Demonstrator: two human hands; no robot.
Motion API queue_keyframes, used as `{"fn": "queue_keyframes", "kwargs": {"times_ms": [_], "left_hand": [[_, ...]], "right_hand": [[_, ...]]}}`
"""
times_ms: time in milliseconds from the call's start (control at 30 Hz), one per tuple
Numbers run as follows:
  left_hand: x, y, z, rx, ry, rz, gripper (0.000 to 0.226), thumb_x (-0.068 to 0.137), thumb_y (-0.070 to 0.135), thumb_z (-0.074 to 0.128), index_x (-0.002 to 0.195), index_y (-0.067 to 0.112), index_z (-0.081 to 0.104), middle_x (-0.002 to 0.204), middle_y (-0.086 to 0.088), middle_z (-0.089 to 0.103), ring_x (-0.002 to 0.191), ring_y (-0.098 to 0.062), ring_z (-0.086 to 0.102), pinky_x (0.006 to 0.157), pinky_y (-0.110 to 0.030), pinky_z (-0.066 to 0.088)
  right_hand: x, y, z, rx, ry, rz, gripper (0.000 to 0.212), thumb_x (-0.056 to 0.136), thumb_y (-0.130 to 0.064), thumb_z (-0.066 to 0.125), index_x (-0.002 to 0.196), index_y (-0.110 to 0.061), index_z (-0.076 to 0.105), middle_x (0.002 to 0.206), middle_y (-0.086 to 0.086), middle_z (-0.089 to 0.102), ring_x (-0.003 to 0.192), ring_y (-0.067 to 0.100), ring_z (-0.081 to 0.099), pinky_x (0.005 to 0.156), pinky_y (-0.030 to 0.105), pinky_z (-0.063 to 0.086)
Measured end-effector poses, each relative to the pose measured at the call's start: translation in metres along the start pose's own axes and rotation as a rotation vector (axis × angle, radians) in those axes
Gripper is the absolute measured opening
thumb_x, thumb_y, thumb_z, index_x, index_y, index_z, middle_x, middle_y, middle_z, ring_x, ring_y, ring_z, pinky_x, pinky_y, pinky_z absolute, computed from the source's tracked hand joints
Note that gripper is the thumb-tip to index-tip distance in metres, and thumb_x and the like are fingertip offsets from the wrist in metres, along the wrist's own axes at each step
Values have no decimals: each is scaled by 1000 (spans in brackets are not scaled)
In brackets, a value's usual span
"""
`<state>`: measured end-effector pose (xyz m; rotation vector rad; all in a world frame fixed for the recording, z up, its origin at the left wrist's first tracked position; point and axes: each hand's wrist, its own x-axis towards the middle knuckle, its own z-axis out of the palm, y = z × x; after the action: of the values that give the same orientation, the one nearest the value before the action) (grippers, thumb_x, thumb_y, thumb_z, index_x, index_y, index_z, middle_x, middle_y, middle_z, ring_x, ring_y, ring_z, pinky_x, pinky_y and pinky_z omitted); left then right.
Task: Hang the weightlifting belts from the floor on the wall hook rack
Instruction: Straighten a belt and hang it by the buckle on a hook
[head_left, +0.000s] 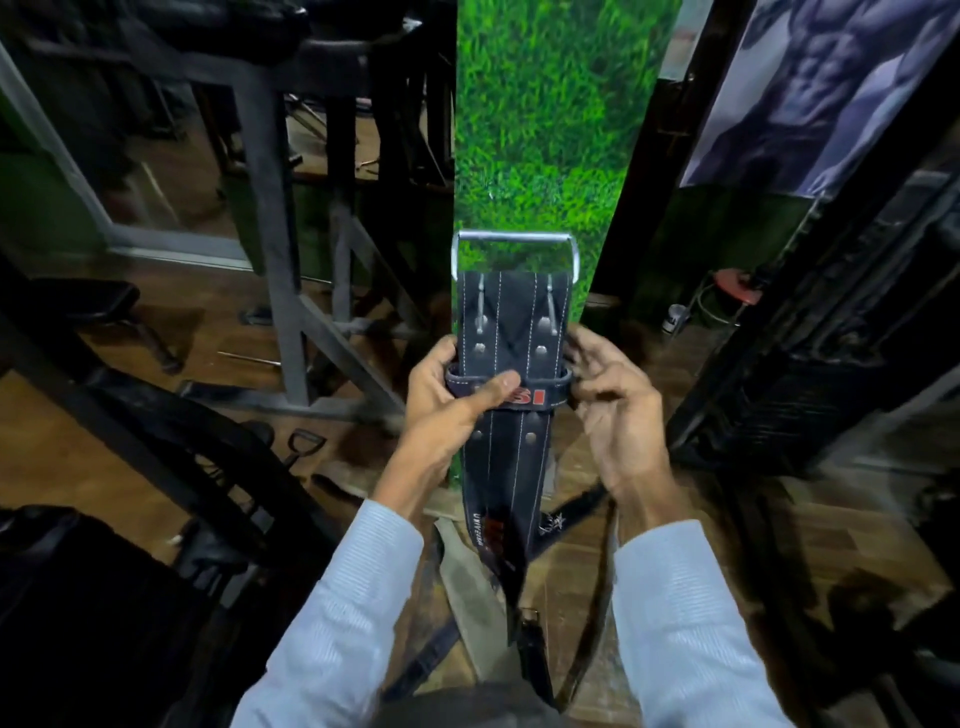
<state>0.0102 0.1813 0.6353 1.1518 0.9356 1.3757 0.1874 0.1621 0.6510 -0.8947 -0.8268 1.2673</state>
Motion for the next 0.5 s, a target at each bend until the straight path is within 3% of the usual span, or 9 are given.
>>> {"fn": "queue_keyframes", "kwargs": {"times_ms": [100, 200, 300, 367, 500], "left_hand": [[-6, -6, 1, -3, -27, -5, 48, 75, -9, 80, 118, -6, 59, 111, -18, 75, 97, -24, 72, 88, -39, 60], [-10, -6, -3, -2, -81, -14, 44, 77, -6, 80, 117, -5, 60, 111, -22, 74, 96, -26, 71, 92, -46, 58], [-10, 12, -12, -96, -178, -19, 45, 87, 34, 75, 120, 5, 62, 109, -5, 74, 102, -17, 68, 95, -35, 54], [-1, 27, -19, -136, -212, 1, 57, 91, 50, 64, 130, 8, 60, 122, -10, 70, 114, -24, 65, 102, -38, 51], [15, 39, -26, 66, -94, 151, 38, 84, 6, 78, 120, 11, 66, 102, -4, 74, 93, -12, 69, 84, -30, 57]], "right_hand": [[10, -27, 5, -56, -43, -53, 51, 86, -16, 59, 136, -9, 61, 126, 9, 72, 118, 24, 65, 99, 37, 49], [18, -30, 17, -405, -19, -177, 50, 81, -23, 85, 128, -23, 68, 127, 9, 72, 121, 31, 66, 107, 54, 50], [15, -21, 22, -490, 32, -276, 44, 77, -20, 89, 117, -28, 72, 122, 11, 74, 113, 32, 71, 99, 58, 56], [12, -15, 27, -478, 22, -284, 44, 78, -10, 87, 117, -24, 71, 117, 11, 75, 105, 28, 75, 92, 51, 61], [9, -6, 44, -524, 18, -296, 46, 78, 2, 84, 119, -13, 69, 110, 10, 77, 100, 25, 76, 87, 44, 62]]}}
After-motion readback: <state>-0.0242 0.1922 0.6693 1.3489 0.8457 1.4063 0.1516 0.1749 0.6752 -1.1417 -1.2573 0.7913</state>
